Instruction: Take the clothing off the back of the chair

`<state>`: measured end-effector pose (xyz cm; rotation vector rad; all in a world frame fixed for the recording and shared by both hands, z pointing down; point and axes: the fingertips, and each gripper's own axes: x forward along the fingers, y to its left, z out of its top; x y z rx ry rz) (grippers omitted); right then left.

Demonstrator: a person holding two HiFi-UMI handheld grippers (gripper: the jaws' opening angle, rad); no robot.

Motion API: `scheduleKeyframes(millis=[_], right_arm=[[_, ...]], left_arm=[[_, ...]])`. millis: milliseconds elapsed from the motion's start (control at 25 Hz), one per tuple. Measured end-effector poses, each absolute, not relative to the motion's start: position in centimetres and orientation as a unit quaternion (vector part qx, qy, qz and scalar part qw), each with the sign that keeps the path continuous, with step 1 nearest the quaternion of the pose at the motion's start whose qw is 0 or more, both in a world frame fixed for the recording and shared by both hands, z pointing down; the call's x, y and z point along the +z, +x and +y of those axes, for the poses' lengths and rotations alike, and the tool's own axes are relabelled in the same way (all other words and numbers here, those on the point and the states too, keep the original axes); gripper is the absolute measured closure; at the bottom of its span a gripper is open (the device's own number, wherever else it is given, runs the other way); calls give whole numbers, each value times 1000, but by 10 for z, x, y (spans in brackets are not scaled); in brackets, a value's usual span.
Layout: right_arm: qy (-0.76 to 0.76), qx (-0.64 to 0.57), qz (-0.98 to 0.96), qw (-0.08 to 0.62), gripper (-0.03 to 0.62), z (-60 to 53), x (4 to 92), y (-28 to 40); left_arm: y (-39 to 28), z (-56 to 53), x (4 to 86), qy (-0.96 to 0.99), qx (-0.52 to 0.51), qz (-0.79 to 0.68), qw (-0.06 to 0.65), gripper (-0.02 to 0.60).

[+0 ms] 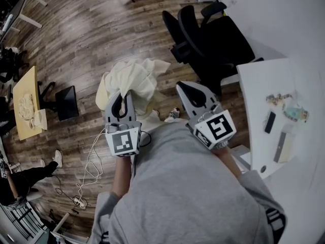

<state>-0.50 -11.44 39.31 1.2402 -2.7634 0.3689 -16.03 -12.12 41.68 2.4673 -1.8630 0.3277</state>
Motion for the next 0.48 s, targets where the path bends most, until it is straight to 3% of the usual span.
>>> scheduleKeyframes(millis=[480], right_arm=[[403,120,-906,49,560,-114,393,-6]], left_arm=[[-161,-122,415,796,103,-597,8,535]])
